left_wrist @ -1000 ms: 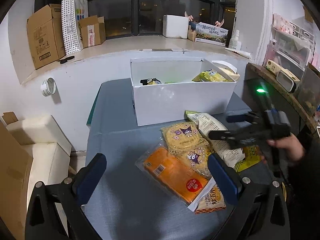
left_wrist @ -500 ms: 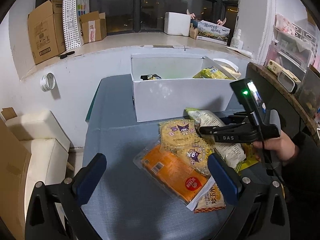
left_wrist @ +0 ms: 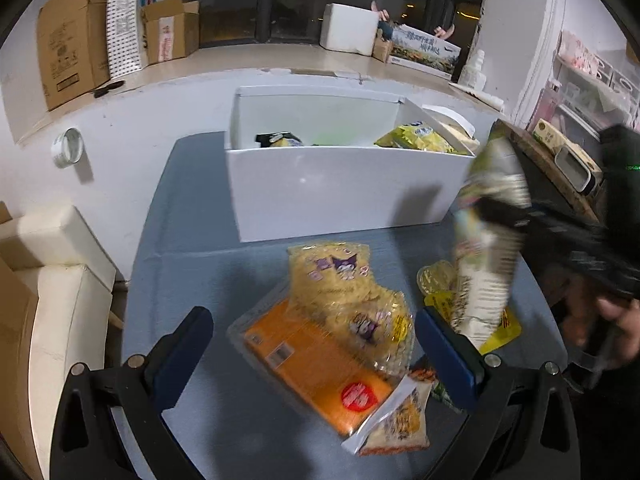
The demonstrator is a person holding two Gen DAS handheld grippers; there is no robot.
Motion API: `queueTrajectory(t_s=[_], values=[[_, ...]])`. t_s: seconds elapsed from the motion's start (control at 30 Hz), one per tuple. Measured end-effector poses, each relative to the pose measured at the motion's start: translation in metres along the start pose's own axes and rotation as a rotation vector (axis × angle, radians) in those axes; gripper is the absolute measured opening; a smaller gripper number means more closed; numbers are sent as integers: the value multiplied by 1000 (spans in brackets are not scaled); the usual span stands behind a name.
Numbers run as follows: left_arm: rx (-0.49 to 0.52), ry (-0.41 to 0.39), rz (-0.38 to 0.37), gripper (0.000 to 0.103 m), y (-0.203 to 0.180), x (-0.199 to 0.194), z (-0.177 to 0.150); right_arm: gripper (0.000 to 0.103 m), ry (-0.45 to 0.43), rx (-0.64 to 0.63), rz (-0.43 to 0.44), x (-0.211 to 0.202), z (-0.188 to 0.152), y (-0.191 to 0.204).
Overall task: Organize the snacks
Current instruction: 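Lift the white bag with the right tool while the left grasps the square Kuromi cracker pack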
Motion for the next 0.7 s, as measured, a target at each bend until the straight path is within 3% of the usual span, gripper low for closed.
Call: queueTrajectory(t_s=[0.3, 0.5, 0.7], values=[[20, 61, -12, 103, -18, 52, 21, 34, -193, 43, -26, -89, -10, -5], [8, 152, 27, 103, -18, 100, 31, 34, -249, 66, -102, -127, -30, -14], [-4, 247, 62, 103, -21, 131, 29, 34, -246, 114, -105, -138, -45, -25]])
Point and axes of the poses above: each gripper's, at about its wrist camera, not at the fingertips, and x roughly the way its jaws point, y to its left, z to its top, the point moved 5 cm from there along x, roughly the way its jaws point, and after that the axes turned 1 degree about x, right-handed, at the moved point
